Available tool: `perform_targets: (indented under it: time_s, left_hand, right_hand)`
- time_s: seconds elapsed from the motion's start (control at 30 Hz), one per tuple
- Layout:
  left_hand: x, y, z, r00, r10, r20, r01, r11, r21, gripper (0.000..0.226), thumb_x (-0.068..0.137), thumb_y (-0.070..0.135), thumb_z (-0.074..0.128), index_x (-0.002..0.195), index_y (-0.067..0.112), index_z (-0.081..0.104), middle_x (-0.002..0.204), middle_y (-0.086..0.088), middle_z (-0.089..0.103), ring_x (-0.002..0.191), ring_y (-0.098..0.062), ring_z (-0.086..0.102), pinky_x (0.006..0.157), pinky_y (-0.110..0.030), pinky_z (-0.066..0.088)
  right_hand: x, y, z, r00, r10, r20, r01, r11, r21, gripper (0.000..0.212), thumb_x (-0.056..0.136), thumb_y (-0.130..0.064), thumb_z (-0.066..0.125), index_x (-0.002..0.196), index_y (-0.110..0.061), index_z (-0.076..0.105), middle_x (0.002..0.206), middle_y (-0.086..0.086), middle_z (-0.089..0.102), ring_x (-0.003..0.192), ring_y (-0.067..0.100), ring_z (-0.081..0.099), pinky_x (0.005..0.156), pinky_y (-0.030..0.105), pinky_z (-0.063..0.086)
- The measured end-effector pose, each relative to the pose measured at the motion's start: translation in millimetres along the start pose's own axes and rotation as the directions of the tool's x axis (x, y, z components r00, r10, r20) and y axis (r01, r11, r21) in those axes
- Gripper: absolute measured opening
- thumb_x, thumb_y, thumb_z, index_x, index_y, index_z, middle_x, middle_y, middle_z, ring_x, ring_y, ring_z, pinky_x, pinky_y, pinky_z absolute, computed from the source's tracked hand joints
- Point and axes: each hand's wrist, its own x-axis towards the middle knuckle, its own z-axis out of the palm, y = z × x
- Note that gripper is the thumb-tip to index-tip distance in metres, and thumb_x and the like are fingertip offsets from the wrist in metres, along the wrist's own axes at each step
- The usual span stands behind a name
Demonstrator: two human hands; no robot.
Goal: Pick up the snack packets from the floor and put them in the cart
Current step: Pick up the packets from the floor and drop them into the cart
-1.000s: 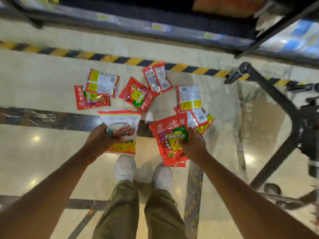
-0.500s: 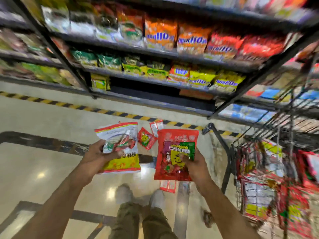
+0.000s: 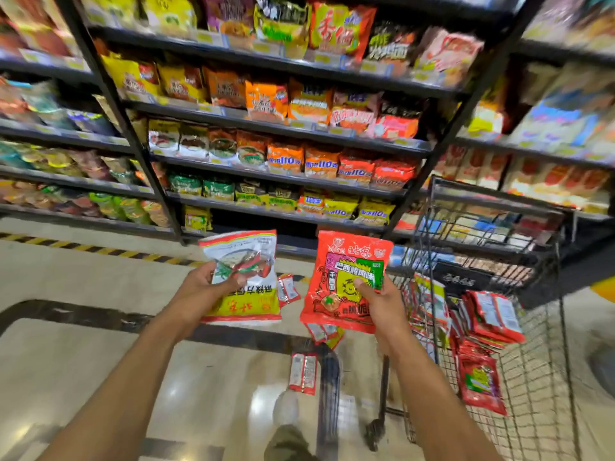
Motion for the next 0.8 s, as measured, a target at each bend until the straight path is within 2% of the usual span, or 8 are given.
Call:
perform_targets:
  time_s: [0.13, 0.17, 0.23, 0.33, 0.47, 0.63, 0.73, 0.8]
  left_hand:
    - [-56, 30, 31, 0.995, 0.085, 0.053, -0.083, 0.996, -0.038, 0.068, 0.073, 0.051, 0.09, 0.129, 0.021, 0.064, 0.119, 0.009, 0.075, 0.106, -0.01, 0.072, 0.085, -0.027, 0.054]
    - [-72, 39, 43, 0.994, 0.085, 0.063, -0.084, 0.996, -0.032, 0.056, 0.077, 0.046, 0.089, 0.123, 0.023, 0.065, 0.117, 0.01, 0.074, 0.101, -0.006, 0.072, 0.079, -0.019, 0.053]
    - [-107, 53, 66, 0.988, 0.119, 0.097, -0.117, 0.993, -0.021, 0.024, 0.091, 0.023, 0.079, 0.1, 0.032, 0.059, 0.091, 0.019, 0.076, 0.07, 0.008, 0.069, 0.056, -0.005, 0.047]
    - [-169, 76, 108, 0.978, 0.142, 0.155, -0.136, 0.99, -0.047, 0.026, 0.094, 0.014, 0.073, 0.096, 0.032, 0.054, 0.069, 0.029, 0.071, 0.055, 0.02, 0.061, 0.046, -0.001, 0.041]
    - [-179, 56, 158, 0.97, 0.195, 0.148, -0.184, 0.979, -0.088, 0.034, 0.088, 0.016, 0.079, 0.119, 0.015, 0.066, 0.087, 0.021, 0.079, 0.075, 0.005, 0.073, 0.057, -0.009, 0.05]
    - [-216, 38, 250, 0.953, 0.199, 0.23, -0.173, 0.977, -0.126, 0.055, 0.069, 0.033, 0.086, 0.12, 0.019, 0.069, 0.107, -0.002, 0.08, 0.103, -0.027, 0.076, 0.087, -0.041, 0.058]
    - [-232, 24, 316, 0.943, 0.193, 0.27, -0.18, 0.981, -0.071, 0.069, 0.062, 0.047, 0.094, 0.121, 0.02, 0.069, 0.11, -0.001, 0.08, 0.104, -0.027, 0.076, 0.097, -0.05, 0.056]
    - [-244, 16, 364, 0.95, 0.171, 0.263, -0.163, 0.985, -0.053, 0.073, 0.058, 0.052, 0.096, 0.12, 0.024, 0.07, 0.11, 0.001, 0.08, 0.103, -0.027, 0.076, 0.1, -0.055, 0.055]
  right_hand:
    - [-67, -25, -37, 0.998, -0.057, -0.025, 0.058, 0.998, 0.039, 0.024, 0.097, -0.011, 0.071, 0.117, -0.023, 0.07, 0.109, 0.004, 0.08, 0.1, 0.028, 0.077, 0.09, 0.048, 0.061]
    - [-83, -30, -50, 0.997, -0.063, -0.049, 0.065, 0.997, 0.051, 0.022, 0.096, -0.01, 0.071, 0.114, -0.024, 0.07, 0.108, 0.004, 0.08, 0.099, 0.027, 0.077, 0.089, 0.047, 0.061]
    - [-111, -39, -76, 0.992, -0.085, -0.098, 0.09, 0.995, 0.048, 0.021, 0.095, -0.01, 0.072, 0.111, -0.022, 0.071, 0.109, 0.006, 0.08, 0.098, 0.026, 0.077, 0.09, 0.047, 0.061]
    - [-146, -46, -120, 0.982, -0.133, -0.134, 0.138, 0.99, 0.032, 0.022, 0.094, -0.011, 0.073, 0.113, -0.021, 0.07, 0.108, 0.003, 0.08, 0.098, 0.021, 0.077, 0.094, 0.047, 0.06]
    - [-182, -49, -181, 0.977, -0.15, -0.153, 0.16, 0.986, 0.055, 0.024, 0.095, -0.014, 0.074, 0.117, -0.023, 0.069, 0.107, 0.001, 0.08, 0.099, 0.022, 0.077, 0.096, 0.05, 0.059]
    - [-215, -37, -272, 0.972, -0.162, -0.171, 0.175, 0.983, 0.063, 0.021, 0.096, -0.017, 0.073, 0.113, -0.028, 0.068, 0.108, 0.002, 0.08, 0.099, 0.024, 0.078, 0.091, 0.048, 0.061]
    - [-232, -26, -335, 0.969, -0.174, -0.176, 0.183, 0.982, 0.04, 0.025, 0.096, -0.019, 0.073, 0.119, -0.026, 0.066, 0.106, -0.001, 0.08, 0.094, 0.019, 0.078, 0.082, 0.038, 0.062]
    - [-241, -17, -383, 0.968, -0.186, -0.168, 0.191, 0.982, 0.012, 0.027, 0.096, -0.021, 0.074, 0.121, -0.025, 0.067, 0.107, -0.001, 0.08, 0.096, 0.019, 0.078, 0.085, 0.041, 0.063]
